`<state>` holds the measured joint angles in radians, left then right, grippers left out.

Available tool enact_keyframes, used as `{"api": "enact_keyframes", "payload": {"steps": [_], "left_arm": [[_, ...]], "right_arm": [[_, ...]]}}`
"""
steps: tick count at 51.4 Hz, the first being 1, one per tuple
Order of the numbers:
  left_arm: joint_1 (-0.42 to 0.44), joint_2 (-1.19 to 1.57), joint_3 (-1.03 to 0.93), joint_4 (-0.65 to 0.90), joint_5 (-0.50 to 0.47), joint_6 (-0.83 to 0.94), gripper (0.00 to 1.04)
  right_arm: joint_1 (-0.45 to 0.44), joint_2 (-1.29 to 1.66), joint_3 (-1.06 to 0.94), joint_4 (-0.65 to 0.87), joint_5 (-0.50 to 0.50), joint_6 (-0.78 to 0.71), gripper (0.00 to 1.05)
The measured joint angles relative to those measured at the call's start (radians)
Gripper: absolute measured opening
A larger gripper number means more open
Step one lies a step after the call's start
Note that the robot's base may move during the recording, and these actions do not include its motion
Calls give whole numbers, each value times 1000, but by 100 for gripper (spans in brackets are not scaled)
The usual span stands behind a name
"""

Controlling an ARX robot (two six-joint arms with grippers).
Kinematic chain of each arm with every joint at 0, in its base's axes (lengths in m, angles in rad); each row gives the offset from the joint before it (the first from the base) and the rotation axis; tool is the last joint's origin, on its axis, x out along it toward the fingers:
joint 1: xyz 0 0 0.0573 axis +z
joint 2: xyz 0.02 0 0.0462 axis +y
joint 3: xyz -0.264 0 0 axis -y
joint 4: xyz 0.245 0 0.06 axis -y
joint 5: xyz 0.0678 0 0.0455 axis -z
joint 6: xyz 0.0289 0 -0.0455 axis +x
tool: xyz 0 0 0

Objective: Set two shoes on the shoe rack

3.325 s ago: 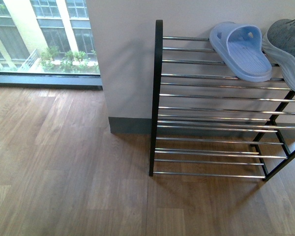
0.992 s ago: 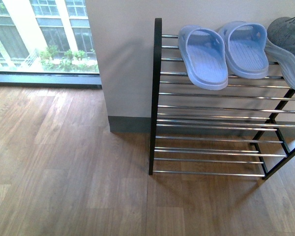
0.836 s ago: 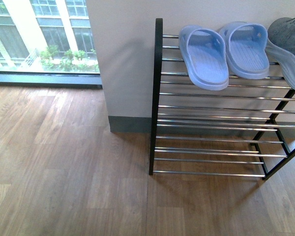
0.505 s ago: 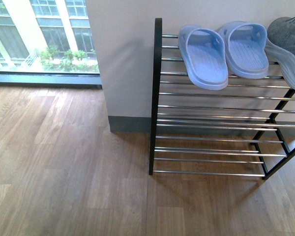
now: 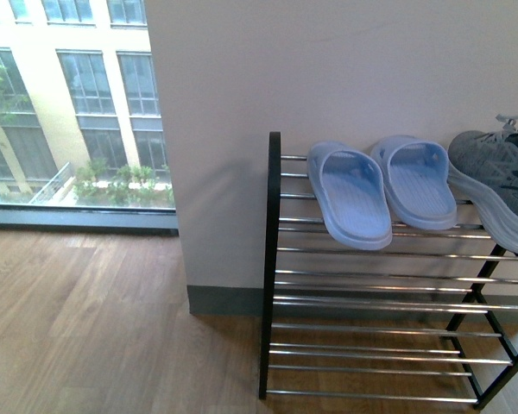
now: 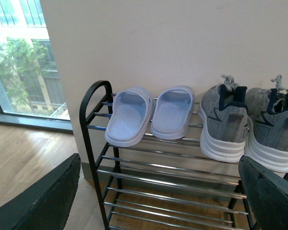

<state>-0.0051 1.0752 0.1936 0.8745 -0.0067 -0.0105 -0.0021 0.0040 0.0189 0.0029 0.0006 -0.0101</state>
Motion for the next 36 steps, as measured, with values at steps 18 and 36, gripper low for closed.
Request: {"api": "enact_keyframes", "payload": {"steps": [18,36], "left_arm": [[2,-214,-104,-112,6,0,1],[2,-417,-179,-236,6,0,1]], "right_arm": [[0,0,0,0,0,1,54],[0,0,0,0,0,2,6]]}}
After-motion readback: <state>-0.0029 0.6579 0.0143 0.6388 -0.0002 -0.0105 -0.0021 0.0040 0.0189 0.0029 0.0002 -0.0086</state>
